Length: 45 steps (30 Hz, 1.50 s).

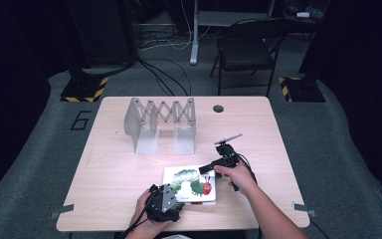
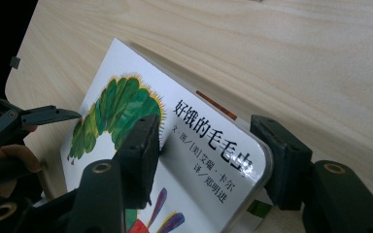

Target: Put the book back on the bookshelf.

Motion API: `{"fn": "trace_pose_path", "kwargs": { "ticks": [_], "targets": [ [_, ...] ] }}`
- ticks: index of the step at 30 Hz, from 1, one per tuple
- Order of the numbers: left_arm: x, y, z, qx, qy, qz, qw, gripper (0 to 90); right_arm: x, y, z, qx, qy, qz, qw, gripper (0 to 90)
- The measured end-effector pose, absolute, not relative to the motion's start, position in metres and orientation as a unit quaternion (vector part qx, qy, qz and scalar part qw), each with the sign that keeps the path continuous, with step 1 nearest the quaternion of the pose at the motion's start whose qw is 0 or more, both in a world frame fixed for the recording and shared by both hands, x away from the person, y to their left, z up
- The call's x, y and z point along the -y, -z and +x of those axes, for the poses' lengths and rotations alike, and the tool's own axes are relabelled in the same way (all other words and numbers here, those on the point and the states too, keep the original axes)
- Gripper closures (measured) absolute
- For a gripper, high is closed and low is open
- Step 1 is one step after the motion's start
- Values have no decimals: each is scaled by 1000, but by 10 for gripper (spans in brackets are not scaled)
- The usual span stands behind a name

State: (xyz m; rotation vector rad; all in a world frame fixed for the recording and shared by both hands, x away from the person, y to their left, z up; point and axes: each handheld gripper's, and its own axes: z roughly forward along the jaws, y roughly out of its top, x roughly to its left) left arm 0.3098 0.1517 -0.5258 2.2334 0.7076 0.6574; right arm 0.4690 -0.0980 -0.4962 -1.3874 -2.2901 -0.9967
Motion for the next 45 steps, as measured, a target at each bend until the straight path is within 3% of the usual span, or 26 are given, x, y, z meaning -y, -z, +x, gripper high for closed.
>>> {"fn": "trace_pose_path", "kwargs": {
  "ticks": [17, 20, 32, 45],
  "targets": [
    [-151, 522, 309, -250, -247, 875, 334, 228, 101, 506, 471, 782, 347, -491, 163, 449],
    [-155, 520, 307, -256, -232, 872, 347, 288, 101, 506, 471, 783, 347, -492, 159, 462],
    [-175, 499, 320, -306, -169, 858, 377, 309, 101, 506, 471, 782, 347, -492, 159, 463],
    [-183, 506, 343, -364, -121, 843, 377, 269, 101, 506, 470, 782, 348, -493, 154, 462]
  ]
}}
